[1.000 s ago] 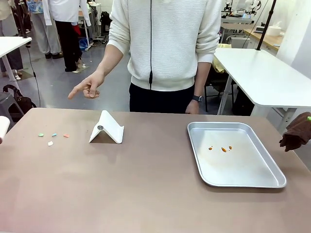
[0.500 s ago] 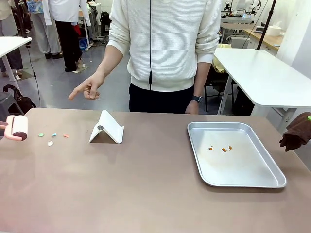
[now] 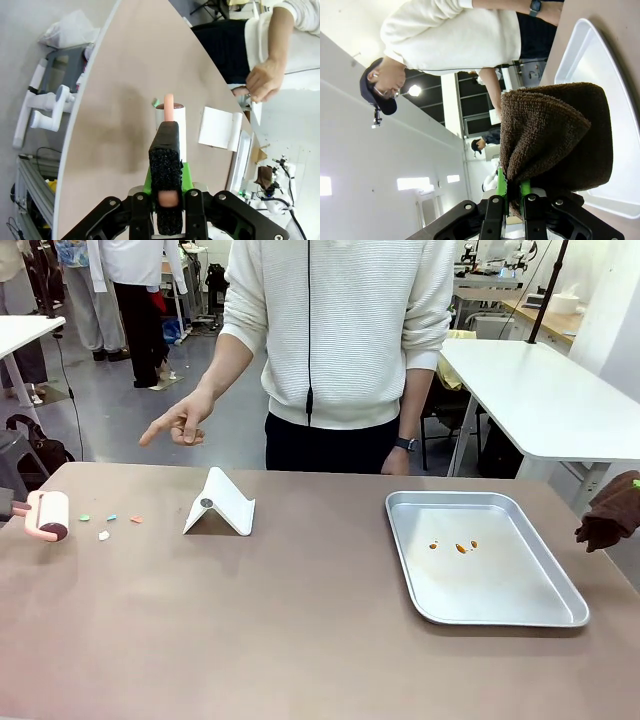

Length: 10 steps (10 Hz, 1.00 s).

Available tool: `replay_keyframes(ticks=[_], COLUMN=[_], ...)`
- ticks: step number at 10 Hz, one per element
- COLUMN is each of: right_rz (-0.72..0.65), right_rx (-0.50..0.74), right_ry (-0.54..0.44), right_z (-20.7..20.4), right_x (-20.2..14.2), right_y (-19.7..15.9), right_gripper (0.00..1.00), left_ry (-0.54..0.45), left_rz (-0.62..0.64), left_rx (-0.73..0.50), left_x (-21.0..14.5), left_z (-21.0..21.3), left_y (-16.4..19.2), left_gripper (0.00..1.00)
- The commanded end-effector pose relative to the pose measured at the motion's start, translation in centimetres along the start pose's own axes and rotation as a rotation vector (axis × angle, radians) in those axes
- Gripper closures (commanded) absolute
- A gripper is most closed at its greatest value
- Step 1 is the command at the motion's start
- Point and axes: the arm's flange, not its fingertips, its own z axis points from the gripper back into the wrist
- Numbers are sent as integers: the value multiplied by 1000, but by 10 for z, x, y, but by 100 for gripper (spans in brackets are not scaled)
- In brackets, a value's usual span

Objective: Clean the surface of the table.
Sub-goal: If a person points to the right, clean the right side of the table with your right hand, and if they point to the left, clean the left side with your left hand.

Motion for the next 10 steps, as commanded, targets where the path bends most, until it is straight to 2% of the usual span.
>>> replay_keyframes(ticks=[1, 4, 10], right_rz=[-13, -13, -13], right_rx=[1, 1, 1], right_ry=[13, 13, 13], right_z=[3, 3, 3], right_x=[-3, -3, -3], right_y=[7, 7, 7], right_gripper=[100, 100, 100], left_ry=[-21, -25, 71], left_rz=[2, -15, -30], left_rx=[43, 101, 176], left_x=[0, -3, -4], left_z=[-9, -27, -76], left_y=[2, 4, -13], left_gripper=[78, 78, 78])
